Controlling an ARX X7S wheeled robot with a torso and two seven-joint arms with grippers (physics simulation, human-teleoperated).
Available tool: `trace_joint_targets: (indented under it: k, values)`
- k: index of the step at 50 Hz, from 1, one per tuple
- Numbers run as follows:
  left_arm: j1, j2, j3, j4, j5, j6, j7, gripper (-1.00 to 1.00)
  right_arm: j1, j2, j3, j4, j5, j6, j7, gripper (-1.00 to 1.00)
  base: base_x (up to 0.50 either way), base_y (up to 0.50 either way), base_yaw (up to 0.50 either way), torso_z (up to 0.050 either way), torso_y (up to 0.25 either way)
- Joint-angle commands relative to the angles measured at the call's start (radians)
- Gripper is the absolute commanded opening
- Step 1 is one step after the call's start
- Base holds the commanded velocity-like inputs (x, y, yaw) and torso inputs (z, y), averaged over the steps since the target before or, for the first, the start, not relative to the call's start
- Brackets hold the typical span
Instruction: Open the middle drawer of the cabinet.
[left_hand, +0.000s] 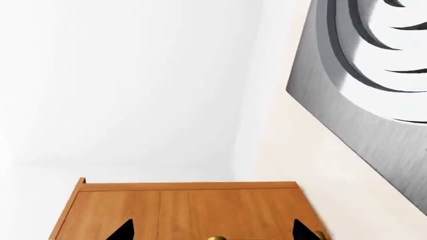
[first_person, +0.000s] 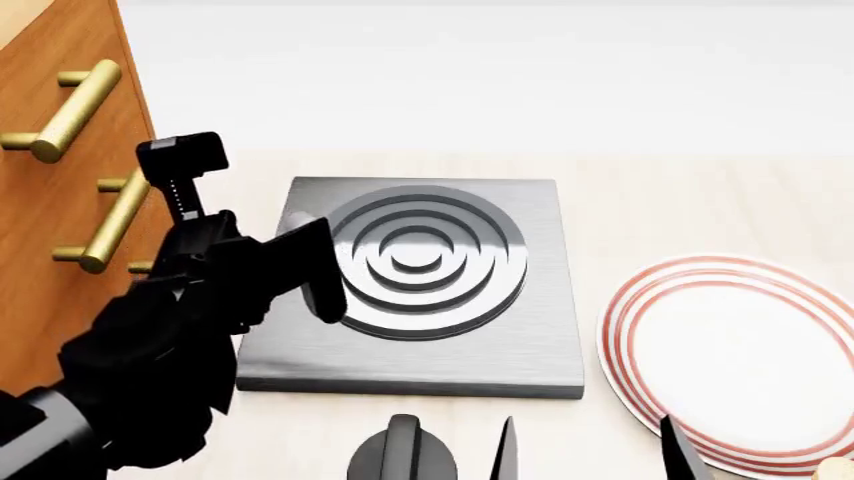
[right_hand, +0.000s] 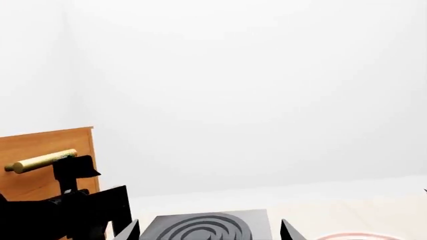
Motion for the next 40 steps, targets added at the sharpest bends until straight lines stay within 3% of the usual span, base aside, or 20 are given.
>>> trace_joint_targets:
  k: [1, 40]
  values:
    - [0.014, 0.0, 0.002, 0.01, -0.004, -0.017, 0.024, 1.0, 0.0, 0.003, 0.0, 0.005, 0.007, -0.005, 0.003, 1.0, 0.0, 0.0, 0.0, 0.0, 0.0]
    - [0.033, 0.0, -0.008, -0.016, -0.047, -0.143, -0.028, 1.0, 0.001, 0.019, -0.002, 0.001, 0.021, -0.006, 0.02, 1.0, 0.0, 0.0, 0.0, 0.0, 0.0]
